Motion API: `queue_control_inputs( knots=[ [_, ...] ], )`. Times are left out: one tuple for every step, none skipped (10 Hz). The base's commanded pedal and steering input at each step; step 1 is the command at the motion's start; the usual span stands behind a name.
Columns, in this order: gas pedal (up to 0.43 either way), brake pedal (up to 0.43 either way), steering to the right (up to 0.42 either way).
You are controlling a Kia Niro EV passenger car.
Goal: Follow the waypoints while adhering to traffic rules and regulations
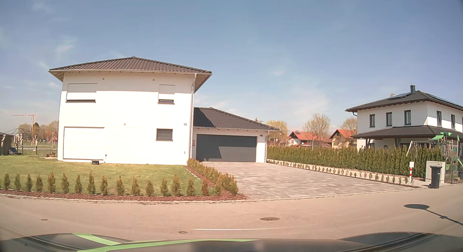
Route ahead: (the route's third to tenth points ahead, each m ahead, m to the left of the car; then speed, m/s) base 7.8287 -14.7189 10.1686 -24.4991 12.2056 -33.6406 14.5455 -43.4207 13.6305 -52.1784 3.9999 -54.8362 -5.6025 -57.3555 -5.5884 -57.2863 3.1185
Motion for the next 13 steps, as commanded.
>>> queue_control_inputs(
  knots=[
    [0.000, 0.000, 0.340],
    [0.000, 0.000, 0.365],
    [0.000, 0.000, 0.378],
    [0.000, 0.000, 0.389],
    [0.000, 0.000, 0.415],
    [0.000, 0.000, 0.440],
    [0.000, 0.000, 0.478],
    [0.000, 0.000, 0.525],
    [0.000, 0.000, 0.553],
    [0.008, 0.000, 0.578],
    [0.039, 0.000, 0.584],
    [0.039, 0.000, 0.584],
    [0.047, 0.000, 0.584]
  ],
)
